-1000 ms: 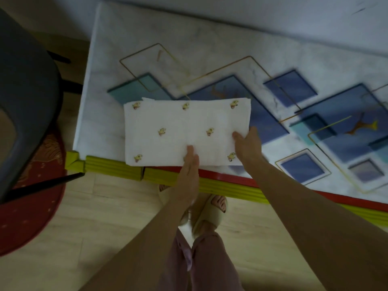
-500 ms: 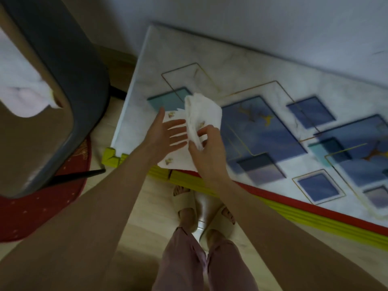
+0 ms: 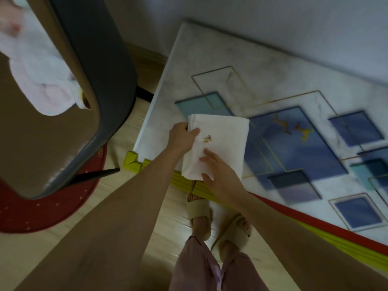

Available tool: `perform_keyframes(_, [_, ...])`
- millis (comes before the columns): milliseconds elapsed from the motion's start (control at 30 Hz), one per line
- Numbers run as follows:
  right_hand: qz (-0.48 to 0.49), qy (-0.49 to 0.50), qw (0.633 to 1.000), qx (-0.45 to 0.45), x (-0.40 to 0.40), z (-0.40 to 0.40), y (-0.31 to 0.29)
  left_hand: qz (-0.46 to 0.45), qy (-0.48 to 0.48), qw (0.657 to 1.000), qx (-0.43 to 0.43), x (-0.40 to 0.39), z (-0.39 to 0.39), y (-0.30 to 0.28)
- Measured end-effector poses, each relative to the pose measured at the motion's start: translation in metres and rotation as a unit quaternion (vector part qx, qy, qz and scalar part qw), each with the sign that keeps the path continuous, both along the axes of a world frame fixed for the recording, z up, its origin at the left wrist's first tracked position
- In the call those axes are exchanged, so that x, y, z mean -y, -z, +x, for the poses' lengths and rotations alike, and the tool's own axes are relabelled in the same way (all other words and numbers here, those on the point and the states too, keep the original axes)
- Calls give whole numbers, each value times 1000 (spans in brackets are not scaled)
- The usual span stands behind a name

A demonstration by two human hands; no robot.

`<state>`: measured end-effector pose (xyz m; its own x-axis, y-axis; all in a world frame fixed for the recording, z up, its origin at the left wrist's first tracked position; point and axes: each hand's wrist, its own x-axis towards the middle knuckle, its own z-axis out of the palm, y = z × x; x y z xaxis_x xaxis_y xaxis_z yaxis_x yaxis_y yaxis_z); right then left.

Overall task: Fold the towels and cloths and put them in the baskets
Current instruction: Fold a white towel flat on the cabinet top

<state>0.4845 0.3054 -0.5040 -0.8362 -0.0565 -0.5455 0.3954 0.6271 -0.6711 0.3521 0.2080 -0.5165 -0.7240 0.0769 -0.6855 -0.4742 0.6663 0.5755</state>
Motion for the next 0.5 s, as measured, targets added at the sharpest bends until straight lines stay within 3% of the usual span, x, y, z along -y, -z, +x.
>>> perform_keyframes(100, [19, -7, 997, -76, -22, -10, -5, -58, 42, 997, -39, 1, 1, 10])
perform_keyframes(233, [160, 81, 968, -178, -68, -45, -6, -64, 27, 997, -36, -2, 2, 24])
perform_keyframes(300, [190, 71, 972, -119, -90, -64, 1, -52, 9, 998, -19, -8, 1, 24])
perform_keyframes(400, [156, 43, 987, 13, -110, -80, 17, -47, -15, 999, -23, -17, -4, 22])
perform_keyframes(500, [131, 17, 991, 9, -116, -86, 20, -52, -38, 997, -34, -25, -8, 23])
